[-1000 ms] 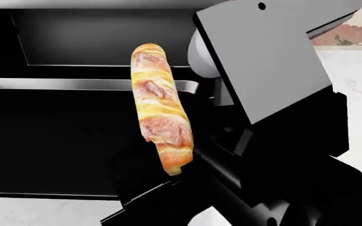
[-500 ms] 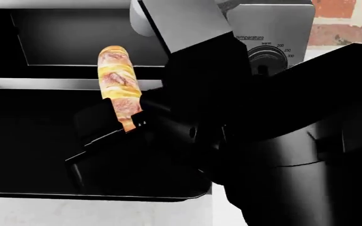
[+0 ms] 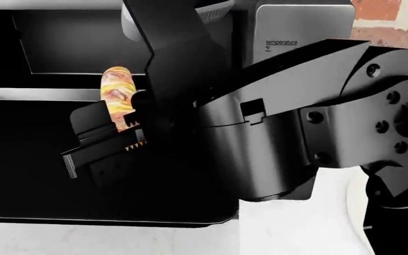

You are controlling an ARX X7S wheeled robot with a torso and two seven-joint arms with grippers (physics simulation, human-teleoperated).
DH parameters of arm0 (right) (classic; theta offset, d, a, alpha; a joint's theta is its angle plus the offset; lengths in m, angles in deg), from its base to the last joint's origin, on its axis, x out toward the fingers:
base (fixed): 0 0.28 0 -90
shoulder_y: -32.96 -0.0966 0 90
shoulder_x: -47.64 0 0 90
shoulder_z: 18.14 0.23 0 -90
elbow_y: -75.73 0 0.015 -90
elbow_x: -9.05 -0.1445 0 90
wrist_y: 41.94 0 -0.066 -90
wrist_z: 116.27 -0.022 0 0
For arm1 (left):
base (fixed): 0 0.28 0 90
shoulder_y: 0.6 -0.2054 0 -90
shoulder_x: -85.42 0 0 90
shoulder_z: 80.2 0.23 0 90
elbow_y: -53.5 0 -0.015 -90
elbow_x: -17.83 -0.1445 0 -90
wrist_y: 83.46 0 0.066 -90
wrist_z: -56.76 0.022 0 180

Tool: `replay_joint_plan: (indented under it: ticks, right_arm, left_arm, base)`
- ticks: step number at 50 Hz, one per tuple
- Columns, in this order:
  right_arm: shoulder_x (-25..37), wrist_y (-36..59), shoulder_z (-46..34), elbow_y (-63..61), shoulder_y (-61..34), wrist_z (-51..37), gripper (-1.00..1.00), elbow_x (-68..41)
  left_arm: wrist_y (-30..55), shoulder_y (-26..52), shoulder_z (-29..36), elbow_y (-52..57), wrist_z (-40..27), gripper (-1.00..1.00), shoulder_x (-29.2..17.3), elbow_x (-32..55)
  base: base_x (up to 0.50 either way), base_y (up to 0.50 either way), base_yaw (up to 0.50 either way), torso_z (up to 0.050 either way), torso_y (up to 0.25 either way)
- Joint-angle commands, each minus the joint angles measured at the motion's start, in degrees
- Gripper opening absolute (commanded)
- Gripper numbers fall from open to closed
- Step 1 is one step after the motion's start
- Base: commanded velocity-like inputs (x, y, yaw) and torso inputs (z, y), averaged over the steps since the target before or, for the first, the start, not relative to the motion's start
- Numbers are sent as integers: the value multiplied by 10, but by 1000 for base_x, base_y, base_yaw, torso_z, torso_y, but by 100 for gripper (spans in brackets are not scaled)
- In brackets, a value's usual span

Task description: Place the baguette on the tray of the toaster oven.

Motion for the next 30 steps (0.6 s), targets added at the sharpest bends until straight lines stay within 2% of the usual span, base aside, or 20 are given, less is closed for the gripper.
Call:
replay_joint_plan:
  ticks: [1,30]
  right_arm:
    - [-19,8,-6,28,3,35,-100,45]
    - [-15,-3,-19,17,23,42,-100,38]
  left_arm:
    - [-5,-6,-2,-2,5,100,1,-3]
    - [-17,-9,-6,-1,9,100,-4,-1]
  base:
    - [0,0,0,0,0]
    - [0,0,0,0,0]
